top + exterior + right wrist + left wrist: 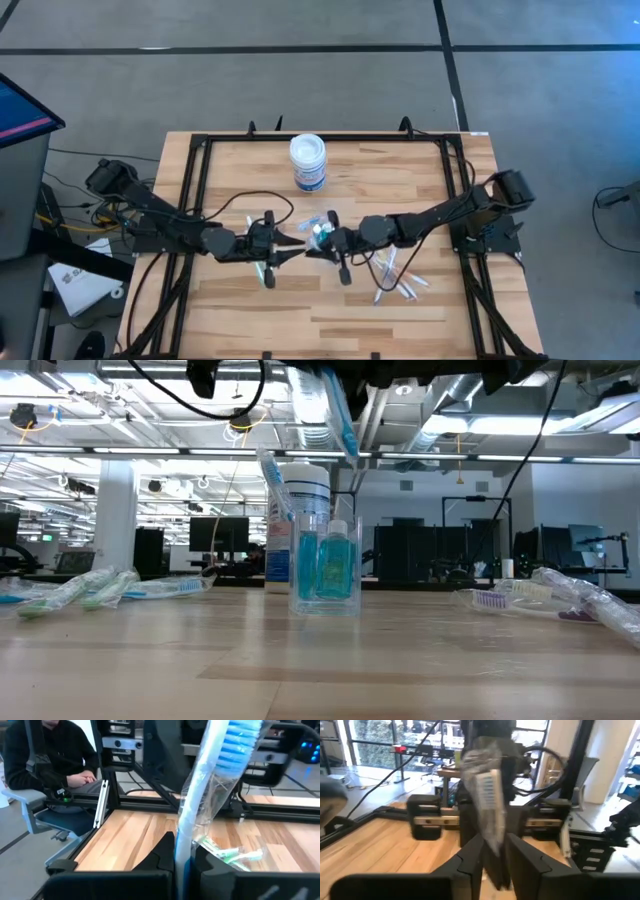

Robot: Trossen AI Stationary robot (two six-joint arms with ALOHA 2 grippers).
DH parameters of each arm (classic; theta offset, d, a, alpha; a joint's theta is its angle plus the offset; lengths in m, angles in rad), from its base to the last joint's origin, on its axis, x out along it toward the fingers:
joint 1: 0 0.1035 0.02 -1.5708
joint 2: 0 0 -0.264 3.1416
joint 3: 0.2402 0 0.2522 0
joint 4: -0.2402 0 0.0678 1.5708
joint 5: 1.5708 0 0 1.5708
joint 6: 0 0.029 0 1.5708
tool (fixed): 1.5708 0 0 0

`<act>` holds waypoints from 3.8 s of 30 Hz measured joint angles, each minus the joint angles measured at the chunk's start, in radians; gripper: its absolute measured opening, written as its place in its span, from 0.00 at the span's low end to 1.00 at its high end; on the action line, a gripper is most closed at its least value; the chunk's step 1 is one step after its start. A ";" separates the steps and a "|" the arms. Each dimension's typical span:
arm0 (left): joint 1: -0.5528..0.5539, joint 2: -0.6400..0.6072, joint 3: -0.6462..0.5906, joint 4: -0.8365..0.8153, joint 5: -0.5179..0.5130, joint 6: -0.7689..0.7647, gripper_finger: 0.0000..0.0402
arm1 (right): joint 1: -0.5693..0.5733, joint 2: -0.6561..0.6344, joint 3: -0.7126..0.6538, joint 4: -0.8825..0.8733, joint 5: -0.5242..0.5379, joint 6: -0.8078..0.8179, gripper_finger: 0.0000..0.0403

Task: Pick & Place toothbrushing station
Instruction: Put the bottom blue toothbrush into the Transparent organizer

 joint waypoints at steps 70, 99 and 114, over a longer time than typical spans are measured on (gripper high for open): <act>-0.010 -0.010 0.000 -0.003 0.002 0.007 0.28 | -0.046 0.251 -0.208 0.591 -0.008 -0.025 0.00; -0.011 -0.010 -0.004 -0.003 0.003 0.004 0.28 | -0.047 0.361 -0.225 0.730 -0.008 -0.002 0.05; -0.011 -0.010 -0.005 -0.003 0.003 0.004 0.28 | -0.048 0.361 -0.225 0.722 -0.088 -0.007 0.22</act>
